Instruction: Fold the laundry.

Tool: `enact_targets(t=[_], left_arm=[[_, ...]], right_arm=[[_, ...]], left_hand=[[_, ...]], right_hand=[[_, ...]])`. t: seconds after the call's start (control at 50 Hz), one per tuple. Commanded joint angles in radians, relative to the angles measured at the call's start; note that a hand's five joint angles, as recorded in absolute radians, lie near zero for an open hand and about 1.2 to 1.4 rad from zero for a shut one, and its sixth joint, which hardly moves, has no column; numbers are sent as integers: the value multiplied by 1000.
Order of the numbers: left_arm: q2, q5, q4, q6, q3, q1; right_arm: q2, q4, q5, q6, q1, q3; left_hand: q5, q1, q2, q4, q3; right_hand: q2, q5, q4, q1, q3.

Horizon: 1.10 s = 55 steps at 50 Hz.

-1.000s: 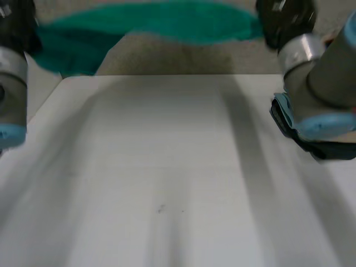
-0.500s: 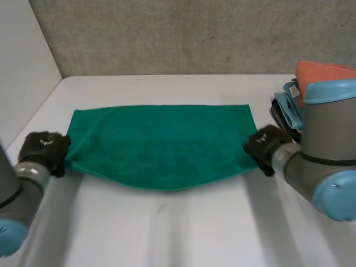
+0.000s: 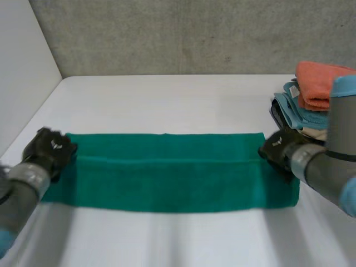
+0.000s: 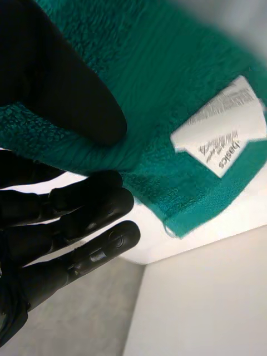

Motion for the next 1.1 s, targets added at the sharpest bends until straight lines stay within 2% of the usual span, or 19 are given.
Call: enact_targets(t=[0.02, 0.16, 0.28, 0.3, 0.34, 0.36, 0.38, 0.4, 0.5, 0.58, 0.66, 0.72, 0.82, 0.9, 0.98, 1.04, 1.1], left_arm=[[-248, -133, 144, -13, 207, -74], [-439, -185, 186, -3, 375, -84], [-527, -211, 215, -6, 487, -84], [-541, -210, 230, -6, 503, -85], [-550, -205, 246, -3, 509, -88], [-553, -204, 255, -1, 511, -91], [-559, -207, 276, 2, 514, -100], [-561, -204, 285, -1, 515, -105], [-549, -205, 356, -10, 506, -149], [-490, -211, 399, -15, 465, -162], [-372, -213, 397, -47, 394, -151], [-308, -213, 388, -119, 337, -153], [-187, -205, 330, -297, 216, -150], [-134, -199, 286, -395, 149, -143], [-110, -197, 272, -470, 98, -117], [-108, -185, 272, -492, 72, -97], [-110, -167, 272, -495, 67, -93]], right_arm=[[154, -102, 111, -1, 57, -183], [312, -122, 123, -6, 60, -375], [427, -160, 125, -39, 65, -505], [448, -178, 125, -55, 66, -533], [461, -203, 125, -62, 66, -550], [464, -217, 125, -62, 66, -554], [468, -250, 128, -59, 66, -561], [470, -270, 130, -55, 66, -562], [427, -381, 163, -21, 65, -553], [309, -376, 173, 68, 55, -492], [151, -367, 121, 169, 54, -351], [70, -332, 59, 201, 52, -254], [19, -238, -13, 240, 42, -116], [-12, -205, -56, 290, -9, 8], [-24, -231, -119, 307, -55, 139], [-23, -293, -163, 310, -83, 212], [-18, -344, -173, 312, -106, 249]], left_hand=[[244, 258, 199, 196, 203], [244, 258, 199, 196, 203], [244, 258, 199, 196, 203], [183, 197, 138, 136, 142], [-191, -177, -236, -238, -232], [-501, -487, -547, -549, -542], [-978, -964, -1023, -1025, -1019], [-978, -964, -1023, -1025, -1019], [-978, -964, -1023, -1025, -1019], [-978, -964, -1023, -1025, -1019], [-978, -964, -1023, -1025, -1019], [-978, -964, -1023, -1025, -1019], [-974, -960, -1019, -1022, -1015], [-971, -957, -1016, -1019, -1012], [-971, -957, -1016, -1019, -1012], [-968, -954, -1014, -1016, -1009], [-968, -954, -1014, -1016, -1009]], right_hand=[[224, 226, 207, 414, 217], [224, 226, 207, 414, 217], [224, 226, 207, 414, 217], [224, 226, 207, 414, 217], [204, 206, 188, 395, 197], [-89, -87, -106, 101, -96], [-743, -741, -760, -553, -750], [-998, -996, -1014, -807, -1005], [-998, -996, -1014, -807, -1005], [-998, -996, -1014, -807, -1005], [-998, -996, -1014, -807, -1005], [-998, -996, -1014, -807, -1005], [-998, -996, -1014, -807, -1005], [-997, -995, -1013, -806, -1004], [-920, -918, -937, -730, -927], [-859, -857, -875, -668, -866], [-777, -775, -793, -586, -784]])
